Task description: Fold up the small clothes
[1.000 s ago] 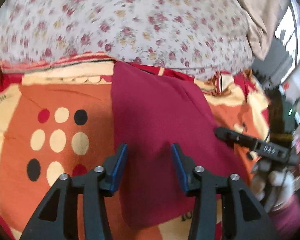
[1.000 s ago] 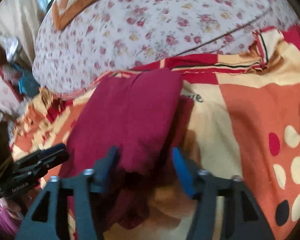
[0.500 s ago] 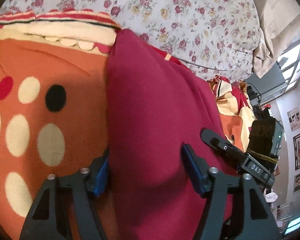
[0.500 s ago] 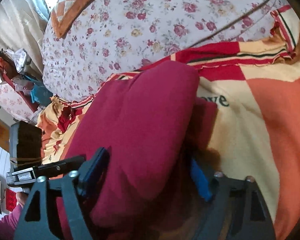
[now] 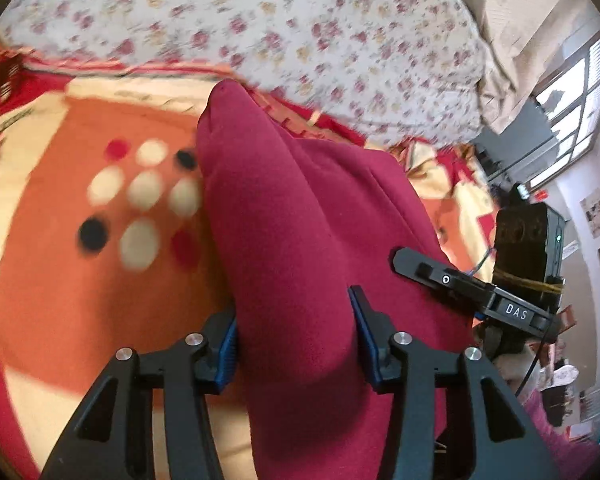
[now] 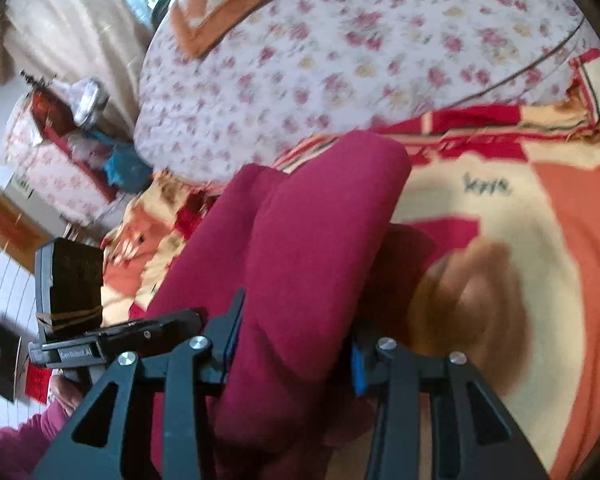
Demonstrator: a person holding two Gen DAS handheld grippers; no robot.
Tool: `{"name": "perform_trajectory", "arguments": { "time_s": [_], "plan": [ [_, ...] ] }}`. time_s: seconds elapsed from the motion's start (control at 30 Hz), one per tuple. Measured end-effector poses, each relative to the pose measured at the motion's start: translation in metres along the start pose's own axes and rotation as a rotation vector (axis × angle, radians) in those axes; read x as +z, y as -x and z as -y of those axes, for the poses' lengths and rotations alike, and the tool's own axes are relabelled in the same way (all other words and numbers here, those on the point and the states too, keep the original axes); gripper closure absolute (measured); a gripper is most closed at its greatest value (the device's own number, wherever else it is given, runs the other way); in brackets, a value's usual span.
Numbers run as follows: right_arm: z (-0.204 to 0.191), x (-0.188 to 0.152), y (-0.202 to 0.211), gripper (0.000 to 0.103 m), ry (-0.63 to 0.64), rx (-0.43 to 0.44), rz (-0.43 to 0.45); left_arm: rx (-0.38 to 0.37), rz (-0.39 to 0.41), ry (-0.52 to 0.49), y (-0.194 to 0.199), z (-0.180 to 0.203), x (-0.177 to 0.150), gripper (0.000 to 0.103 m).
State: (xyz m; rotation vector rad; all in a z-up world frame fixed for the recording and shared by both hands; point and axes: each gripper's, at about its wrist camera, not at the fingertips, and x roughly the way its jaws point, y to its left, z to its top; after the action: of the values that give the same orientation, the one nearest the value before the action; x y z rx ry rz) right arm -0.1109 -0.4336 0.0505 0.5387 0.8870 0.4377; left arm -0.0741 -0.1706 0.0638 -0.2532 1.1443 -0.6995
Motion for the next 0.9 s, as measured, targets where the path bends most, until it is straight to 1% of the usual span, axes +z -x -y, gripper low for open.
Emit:
{"name": "perform_trajectory", "arguments": {
  "time_s": [0.07, 0.1, 0.13, 0.2, 0.23, 0.33, 0.4, 0.5, 0.53, 0.6, 0.67, 0.73, 0.8, 0.83, 0.87, 0.9],
  "plan": [
    [-0.002, -0.017, -0.013, 0.054, 0.006, -0.016, -0.038, 0.053, -0.036, 0.001, -0.007, -0.008, -0.013, 0.074],
    [0.0, -0.028, -0.024, 0.052, 0.008, -0.047, -0.076, 0.086, -0.06, 0.016, -0.013, -0.015, -0.019, 0.07],
    [0.002, -0.034, -0.027, 0.049, 0.014, -0.067, -0.088, 0.088, -0.058, 0.032, -0.013, -0.019, -0.023, 0.067],
    [0.001, -0.041, -0.021, 0.048, 0.027, -0.077, -0.078, 0.073, -0.028, 0.055, -0.005, -0.022, -0.026, 0.067],
    [-0.003, -0.043, -0.012, 0.048, 0.033, -0.093, -0.068, 0.091, -0.012, 0.049, 0.002, -0.02, -0.027, 0.067],
    [-0.017, -0.042, 0.011, 0.048, 0.078, -0.13, -0.036, 0.183, 0.064, -0.003, 0.021, -0.01, -0.026, 0.067],
    [-0.034, -0.042, 0.027, 0.048, 0.128, -0.167, -0.016, 0.236, 0.106, -0.023, 0.029, -0.005, -0.027, 0.067],
    [-0.069, -0.051, 0.039, 0.048, 0.234, -0.184, 0.0, 0.297, 0.15, -0.04, 0.034, -0.001, -0.032, 0.067],
    [-0.082, -0.055, 0.041, 0.05, 0.276, -0.196, 0.007, 0.314, 0.159, -0.047, 0.034, 0.0, -0.034, 0.067],
    [-0.101, -0.064, 0.039, 0.055, 0.349, -0.224, 0.003, 0.352, 0.176, -0.061, 0.032, 0.005, -0.039, 0.067],
    [-0.11, -0.073, 0.032, 0.064, 0.39, -0.247, -0.028, 0.361, 0.182, -0.059, 0.032, 0.007, -0.043, 0.067],
    [-0.108, -0.083, 0.017, 0.069, 0.396, -0.276, -0.074, 0.372, 0.201, -0.05, 0.033, 0.008, -0.048, 0.067],
    [-0.093, -0.093, 0.0, 0.072, 0.373, -0.336, -0.119, 0.388, 0.221, -0.046, 0.036, 0.009, -0.052, 0.067],
    [-0.087, -0.097, -0.006, 0.079, 0.365, -0.363, -0.132, 0.398, 0.227, -0.048, 0.037, 0.01, -0.053, 0.067],
    [-0.079, -0.101, -0.009, 0.081, 0.348, -0.378, -0.139, 0.41, 0.237, -0.054, 0.039, 0.012, -0.054, 0.067],
    [-0.076, -0.103, -0.008, 0.081, 0.332, -0.368, -0.13, 0.416, 0.242, -0.061, 0.041, 0.013, -0.055, 0.067]
  ]
}}
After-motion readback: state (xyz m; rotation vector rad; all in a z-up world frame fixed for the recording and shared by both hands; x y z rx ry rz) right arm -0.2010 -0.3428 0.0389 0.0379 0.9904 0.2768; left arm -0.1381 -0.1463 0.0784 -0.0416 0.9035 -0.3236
